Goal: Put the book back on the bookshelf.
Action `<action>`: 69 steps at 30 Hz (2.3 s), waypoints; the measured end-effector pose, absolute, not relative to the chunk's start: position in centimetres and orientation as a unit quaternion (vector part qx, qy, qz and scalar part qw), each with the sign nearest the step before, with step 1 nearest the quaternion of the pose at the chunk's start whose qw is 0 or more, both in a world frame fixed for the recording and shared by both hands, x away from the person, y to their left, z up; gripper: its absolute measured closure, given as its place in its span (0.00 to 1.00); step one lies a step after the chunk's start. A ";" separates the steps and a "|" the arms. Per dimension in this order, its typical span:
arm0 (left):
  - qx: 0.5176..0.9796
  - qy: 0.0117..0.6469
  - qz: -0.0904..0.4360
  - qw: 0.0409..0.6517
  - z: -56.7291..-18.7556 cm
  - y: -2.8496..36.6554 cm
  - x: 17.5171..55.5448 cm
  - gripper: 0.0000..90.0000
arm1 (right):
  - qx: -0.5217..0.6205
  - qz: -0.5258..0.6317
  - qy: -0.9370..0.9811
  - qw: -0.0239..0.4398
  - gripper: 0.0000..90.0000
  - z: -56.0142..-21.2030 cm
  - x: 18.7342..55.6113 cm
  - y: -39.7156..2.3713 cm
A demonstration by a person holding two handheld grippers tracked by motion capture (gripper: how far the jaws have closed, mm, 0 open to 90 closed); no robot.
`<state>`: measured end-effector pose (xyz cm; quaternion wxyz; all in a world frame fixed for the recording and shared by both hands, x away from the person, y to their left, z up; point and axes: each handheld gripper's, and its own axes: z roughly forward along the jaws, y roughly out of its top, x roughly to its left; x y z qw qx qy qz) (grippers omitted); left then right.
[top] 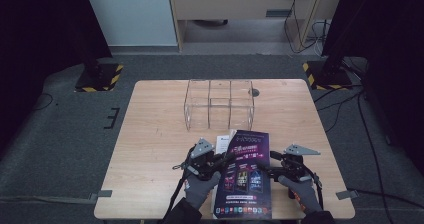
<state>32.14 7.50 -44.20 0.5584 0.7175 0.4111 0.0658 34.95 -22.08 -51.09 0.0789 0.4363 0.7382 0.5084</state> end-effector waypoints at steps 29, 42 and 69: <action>0.705 0.400 0.069 0.581 -43.3 8.6 31.6 0.92 | 0.424 0.542 0.725 -0.014 0.42 -50.9 35.9 -20.1; 0.700 0.416 0.079 0.574 -43.7 9.5 31.8 0.92 | 0.440 0.544 0.714 -0.026 0.78 -49.7 35.5 -20.1; 0.696 0.463 0.087 0.542 -46.0 13.9 32.6 0.82 | 0.417 0.557 0.717 -0.039 0.92 -46.4 34.7 -18.6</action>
